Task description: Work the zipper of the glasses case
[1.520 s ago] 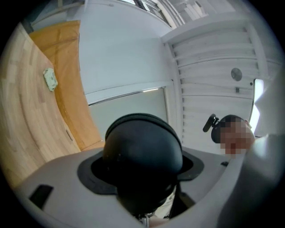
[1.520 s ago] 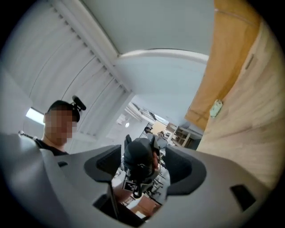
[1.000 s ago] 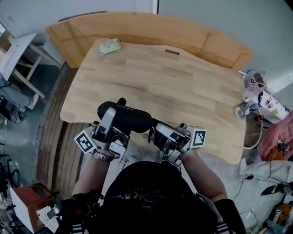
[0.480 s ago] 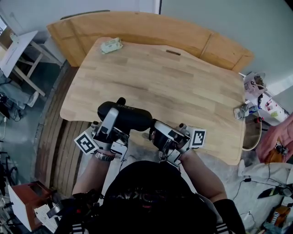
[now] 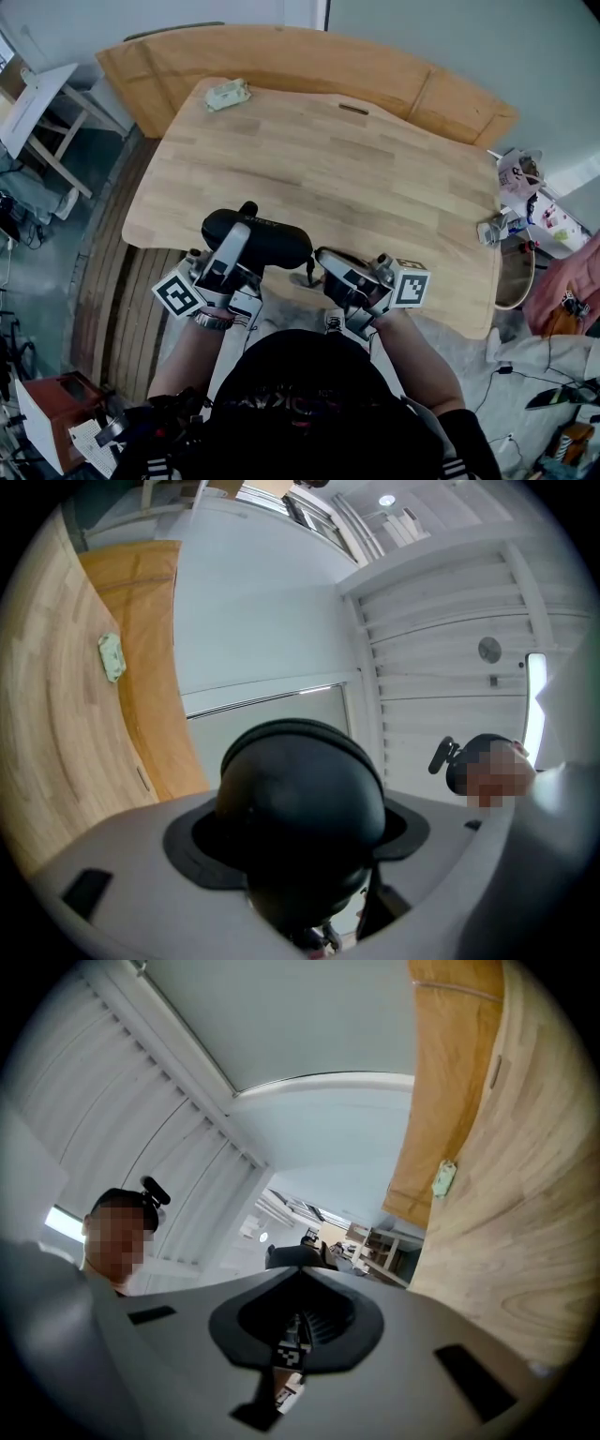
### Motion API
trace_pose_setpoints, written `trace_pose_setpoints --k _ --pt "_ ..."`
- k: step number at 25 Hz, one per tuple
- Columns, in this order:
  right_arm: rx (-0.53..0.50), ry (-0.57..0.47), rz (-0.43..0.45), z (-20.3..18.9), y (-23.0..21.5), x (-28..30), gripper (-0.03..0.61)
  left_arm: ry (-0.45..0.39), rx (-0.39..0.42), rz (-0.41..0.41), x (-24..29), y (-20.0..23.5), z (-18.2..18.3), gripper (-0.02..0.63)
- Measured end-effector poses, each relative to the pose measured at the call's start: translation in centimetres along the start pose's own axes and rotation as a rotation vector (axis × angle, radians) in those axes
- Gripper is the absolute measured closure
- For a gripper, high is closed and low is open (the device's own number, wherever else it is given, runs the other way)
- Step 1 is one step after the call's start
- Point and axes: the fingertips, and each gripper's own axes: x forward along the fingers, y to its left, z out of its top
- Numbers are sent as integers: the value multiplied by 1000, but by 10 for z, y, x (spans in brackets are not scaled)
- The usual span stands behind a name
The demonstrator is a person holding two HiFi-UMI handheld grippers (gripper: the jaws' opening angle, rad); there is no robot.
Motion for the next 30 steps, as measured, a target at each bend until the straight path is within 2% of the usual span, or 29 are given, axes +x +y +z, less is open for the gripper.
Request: trace_pose_setpoints --k 2,7,13,18,21,25,30 --pt "-22 28 -23 -3 -4 -4 558 8 9 8 0 1 -1 255" --pt "-22 23 -35 -2 -5 -1 558 3 22 8 1 -1 -3 255" --pt "28 -5 -12 -2 -6 0 558 11 49 -2 -1 -3 -4 255" --pt "92 -68 18 5 -1 5 558 13 64 9 -3 -2 -6 255" --pt "54 -51 -41 3 -7 3 560 34 150 33 -4 -2 -7 256" --pt "-32 36 -133 -6 -17 -4 561 74 296 76 -3 -5 -12 259" --pt "-125 97 -190 -12 -19 -4 561 111 425 131 -4 -2 -16 259"
